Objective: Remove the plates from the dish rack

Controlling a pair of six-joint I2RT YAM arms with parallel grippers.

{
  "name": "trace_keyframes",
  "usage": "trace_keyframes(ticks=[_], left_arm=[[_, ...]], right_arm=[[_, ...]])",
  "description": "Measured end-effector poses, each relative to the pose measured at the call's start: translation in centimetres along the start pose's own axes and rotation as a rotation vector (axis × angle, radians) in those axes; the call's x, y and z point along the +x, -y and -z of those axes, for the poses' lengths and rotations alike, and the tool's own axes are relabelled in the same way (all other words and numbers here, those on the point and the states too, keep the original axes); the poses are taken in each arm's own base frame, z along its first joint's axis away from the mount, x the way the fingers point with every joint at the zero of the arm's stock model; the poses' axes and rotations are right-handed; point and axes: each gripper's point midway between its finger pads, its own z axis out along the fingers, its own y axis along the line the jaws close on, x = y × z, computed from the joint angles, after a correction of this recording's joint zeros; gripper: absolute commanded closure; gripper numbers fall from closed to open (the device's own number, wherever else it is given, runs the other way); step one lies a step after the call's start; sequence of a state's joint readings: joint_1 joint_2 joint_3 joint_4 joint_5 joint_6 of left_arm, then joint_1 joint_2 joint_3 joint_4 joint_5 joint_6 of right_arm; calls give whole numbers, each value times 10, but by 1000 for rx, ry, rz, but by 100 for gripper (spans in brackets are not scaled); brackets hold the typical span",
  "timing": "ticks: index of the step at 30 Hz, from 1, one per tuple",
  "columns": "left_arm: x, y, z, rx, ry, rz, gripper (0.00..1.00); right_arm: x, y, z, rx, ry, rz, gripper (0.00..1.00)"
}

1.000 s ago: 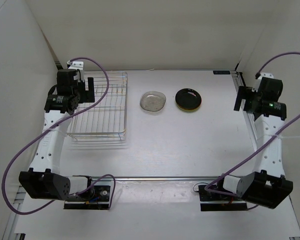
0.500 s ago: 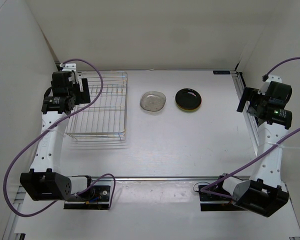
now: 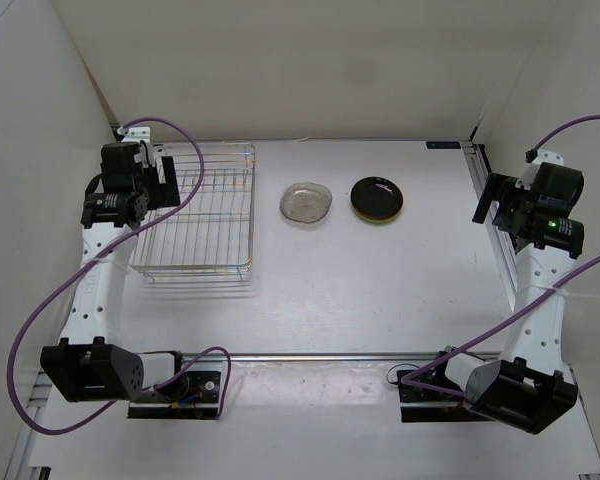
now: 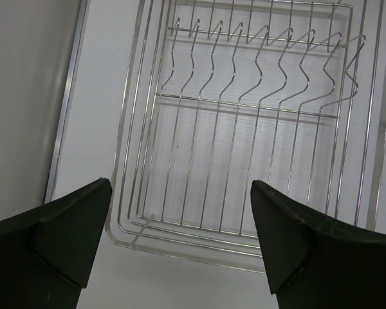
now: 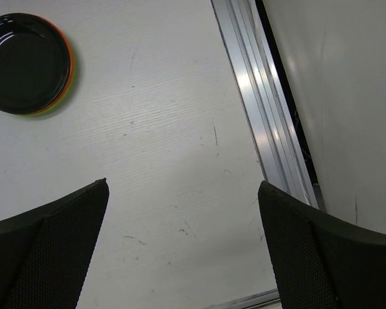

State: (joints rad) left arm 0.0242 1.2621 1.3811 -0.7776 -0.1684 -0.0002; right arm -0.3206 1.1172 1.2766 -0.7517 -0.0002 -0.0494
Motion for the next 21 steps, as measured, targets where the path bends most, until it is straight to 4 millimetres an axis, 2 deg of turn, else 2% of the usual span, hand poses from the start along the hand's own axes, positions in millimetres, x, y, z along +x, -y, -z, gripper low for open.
trace_keyframes(ticks=[21], left_arm=[[2, -1, 0, 13, -9, 18, 0]], right_arm=[[0, -1, -4, 1, 8, -20, 0]])
